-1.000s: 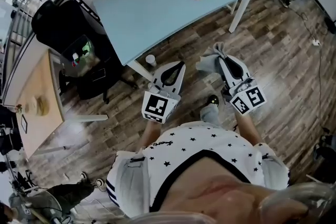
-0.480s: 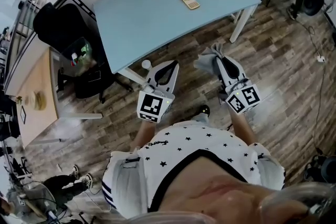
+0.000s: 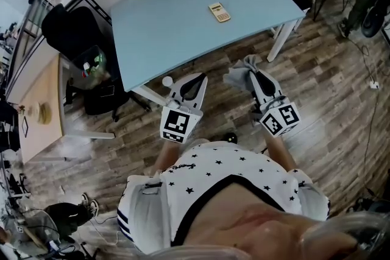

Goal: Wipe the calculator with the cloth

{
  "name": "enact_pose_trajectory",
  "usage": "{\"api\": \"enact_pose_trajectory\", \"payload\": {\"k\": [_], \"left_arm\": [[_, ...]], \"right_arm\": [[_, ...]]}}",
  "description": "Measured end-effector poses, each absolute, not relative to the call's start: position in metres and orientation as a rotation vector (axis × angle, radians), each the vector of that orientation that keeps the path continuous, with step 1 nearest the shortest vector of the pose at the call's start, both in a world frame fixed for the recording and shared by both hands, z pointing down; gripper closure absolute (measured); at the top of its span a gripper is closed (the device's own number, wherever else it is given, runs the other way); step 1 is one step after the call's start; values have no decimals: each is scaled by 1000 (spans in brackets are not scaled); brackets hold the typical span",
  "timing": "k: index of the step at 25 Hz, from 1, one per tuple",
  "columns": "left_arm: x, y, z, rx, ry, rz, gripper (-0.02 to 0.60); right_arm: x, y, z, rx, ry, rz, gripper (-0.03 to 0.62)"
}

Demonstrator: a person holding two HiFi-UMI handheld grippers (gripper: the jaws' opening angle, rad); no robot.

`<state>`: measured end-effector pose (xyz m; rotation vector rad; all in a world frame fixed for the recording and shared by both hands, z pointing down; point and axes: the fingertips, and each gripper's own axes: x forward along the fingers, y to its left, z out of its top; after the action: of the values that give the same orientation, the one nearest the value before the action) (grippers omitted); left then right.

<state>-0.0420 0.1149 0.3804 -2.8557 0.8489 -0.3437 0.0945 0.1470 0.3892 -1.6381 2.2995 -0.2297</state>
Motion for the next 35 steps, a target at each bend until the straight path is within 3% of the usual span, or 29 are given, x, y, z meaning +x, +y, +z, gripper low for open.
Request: {"api": "enact_pose_trajectory", "payload": {"k": [16, 35], "left_arm": [[1, 67, 396, -2886, 829, -364, 551], [51, -96, 405, -2906, 826, -332, 551]], "right_arm": [[138, 102, 406, -1679, 2267, -320, 563], [190, -48, 408, -1752, 2299, -327, 563]]}}
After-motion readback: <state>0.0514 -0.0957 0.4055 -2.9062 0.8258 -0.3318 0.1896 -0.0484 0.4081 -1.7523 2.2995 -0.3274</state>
